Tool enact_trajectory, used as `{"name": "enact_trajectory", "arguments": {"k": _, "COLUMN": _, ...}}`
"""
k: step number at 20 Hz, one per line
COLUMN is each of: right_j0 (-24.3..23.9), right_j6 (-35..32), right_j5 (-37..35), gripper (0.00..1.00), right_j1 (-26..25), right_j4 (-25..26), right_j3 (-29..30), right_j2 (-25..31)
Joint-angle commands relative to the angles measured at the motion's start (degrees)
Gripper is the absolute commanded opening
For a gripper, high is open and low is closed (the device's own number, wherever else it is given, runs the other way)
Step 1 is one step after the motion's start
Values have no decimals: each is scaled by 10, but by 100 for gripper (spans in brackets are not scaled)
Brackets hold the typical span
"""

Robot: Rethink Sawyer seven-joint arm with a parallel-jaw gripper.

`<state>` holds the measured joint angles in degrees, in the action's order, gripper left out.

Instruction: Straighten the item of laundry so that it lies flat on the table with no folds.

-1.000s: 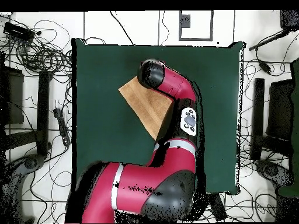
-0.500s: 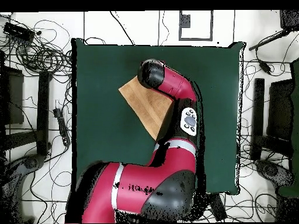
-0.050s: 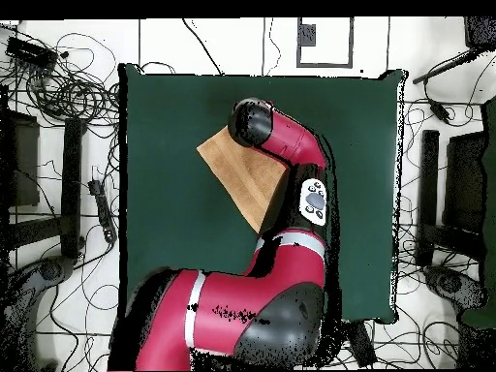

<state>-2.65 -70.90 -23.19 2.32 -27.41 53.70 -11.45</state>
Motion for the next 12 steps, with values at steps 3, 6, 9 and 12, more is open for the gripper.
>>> {"name": "enact_trajectory", "arguments": {"k": 3, "right_j0": 0, "right_j6": -92, "right_j5": -243, "gripper": 100, "right_j1": -25, "right_j4": 46, "right_j3": -76, "right_j2": -43}}
{"name": "enact_trajectory", "arguments": {"k": 6, "right_j0": -4, "right_j6": -99, "right_j5": -253, "gripper": 100, "right_j1": -34, "right_j4": 47, "right_j3": -93, "right_j2": -48}}
{"name": "enact_trajectory", "arguments": {"k": 9, "right_j0": -4, "right_j6": -106, "right_j5": -253, "gripper": 100, "right_j1": -36, "right_j4": 51, "right_j3": -96, "right_j2": -45}}
{"name": "enact_trajectory", "arguments": {"k": 12, "right_j0": -9, "right_j6": -112, "right_j5": -262, "gripper": 100, "right_j1": -45, "right_j4": 55, "right_j3": -115, "right_j2": -45}}
